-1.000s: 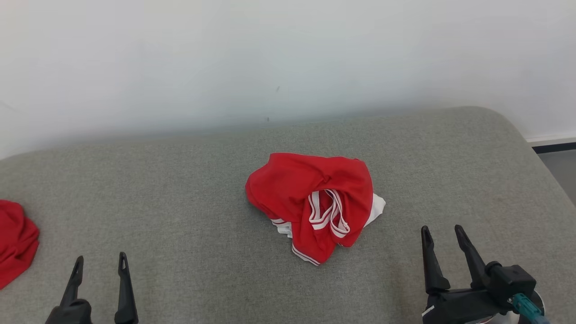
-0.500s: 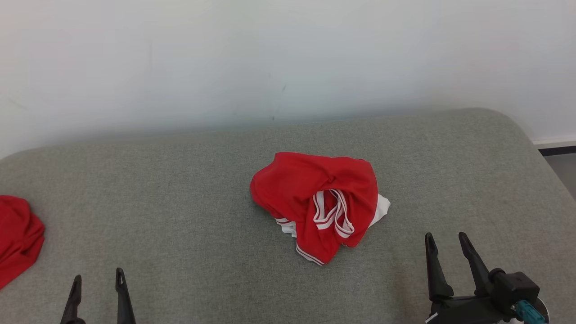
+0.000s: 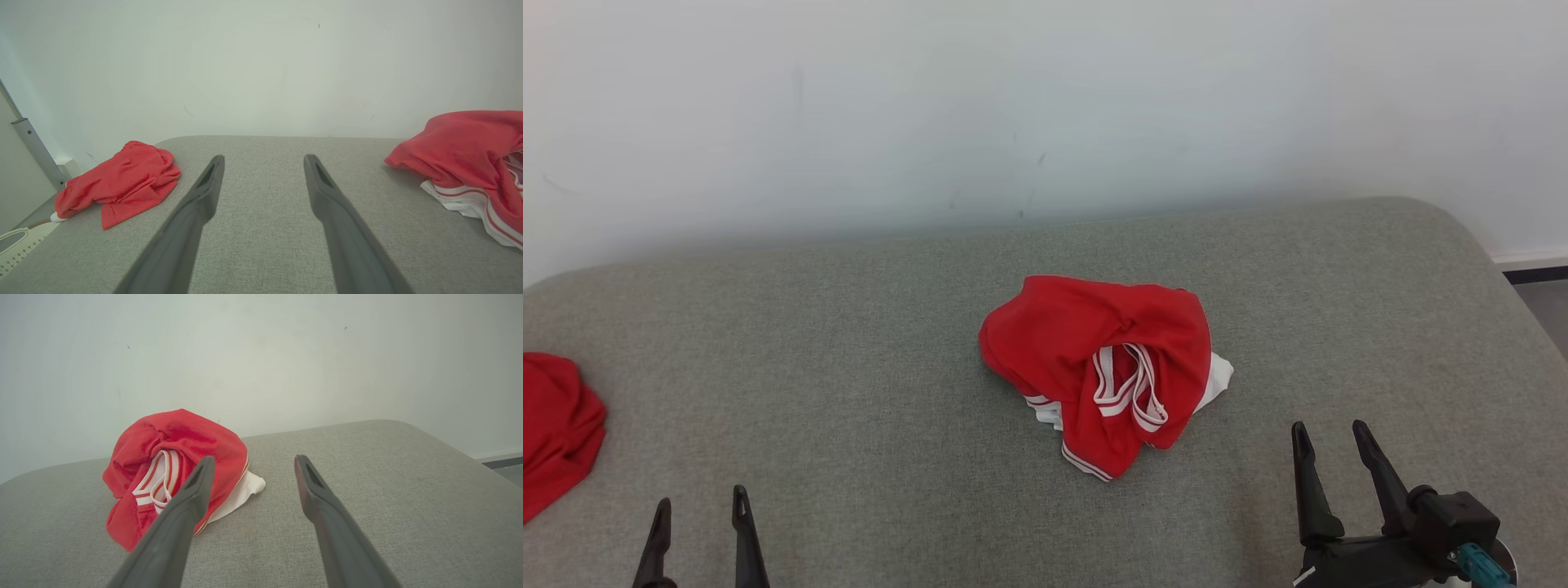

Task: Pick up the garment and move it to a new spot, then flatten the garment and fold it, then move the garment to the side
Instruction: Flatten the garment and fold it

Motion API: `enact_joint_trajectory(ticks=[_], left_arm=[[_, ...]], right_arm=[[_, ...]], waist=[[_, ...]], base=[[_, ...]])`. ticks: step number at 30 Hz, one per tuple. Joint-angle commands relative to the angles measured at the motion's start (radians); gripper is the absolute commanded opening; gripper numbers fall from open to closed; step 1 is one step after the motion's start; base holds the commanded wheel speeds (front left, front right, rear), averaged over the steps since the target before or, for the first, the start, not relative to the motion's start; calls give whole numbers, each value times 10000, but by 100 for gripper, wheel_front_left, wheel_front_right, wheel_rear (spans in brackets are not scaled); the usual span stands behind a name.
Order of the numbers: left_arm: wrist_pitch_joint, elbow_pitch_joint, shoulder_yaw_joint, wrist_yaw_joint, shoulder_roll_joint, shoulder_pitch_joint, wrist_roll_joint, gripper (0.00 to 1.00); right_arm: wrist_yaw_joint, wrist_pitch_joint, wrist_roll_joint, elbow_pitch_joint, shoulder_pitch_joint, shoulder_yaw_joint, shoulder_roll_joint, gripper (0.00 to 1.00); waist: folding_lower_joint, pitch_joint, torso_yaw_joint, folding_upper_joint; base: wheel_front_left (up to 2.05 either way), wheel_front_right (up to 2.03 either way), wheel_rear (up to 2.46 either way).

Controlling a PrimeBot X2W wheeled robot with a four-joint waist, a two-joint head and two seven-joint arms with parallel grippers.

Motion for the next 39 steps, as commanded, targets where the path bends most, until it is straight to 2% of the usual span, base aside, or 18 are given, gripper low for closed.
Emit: enact_joint_trajectory(ticks=[1, 11, 16, 25, 33, 39], left_arm=[[-64, 48, 27, 43, -21, -58, -21, 100], [-95, 108, -22, 8, 30, -155, -51, 100], [5, 115, -374, -221, -81, -539, 14, 100], [264, 542, -1507, -1005, -592, -1989, 228, 100], [409, 1898, -2659, -2186, -1160, -3720, 432, 100], [462, 3142, -3205, -2850, -1610, -4730, 415, 100]], right_arm=[[-22, -4, 7, -19, -15, -6, -15, 100], [-22, -6, -11, 13, -58, -25, -15, 100], [-22, -8, 6, 44, -131, 46, -15, 100], [-22, 12, 70, 81, -325, 261, -15, 100], [-22, -77, 97, 226, -612, 391, -16, 100], [-22, -184, 284, 376, -791, 550, -13, 100]], waist=[[1, 2, -3, 0], [1, 25, 10, 0], [1, 62, -59, 0], [1, 196, -660, 0], [1, 511, -1700, 0], [1, 823, -2459, 0]], base=[[0, 0, 0], [0, 0, 0], [0, 0, 0], [0, 0, 0], [0, 0, 0], [0, 0, 0]])
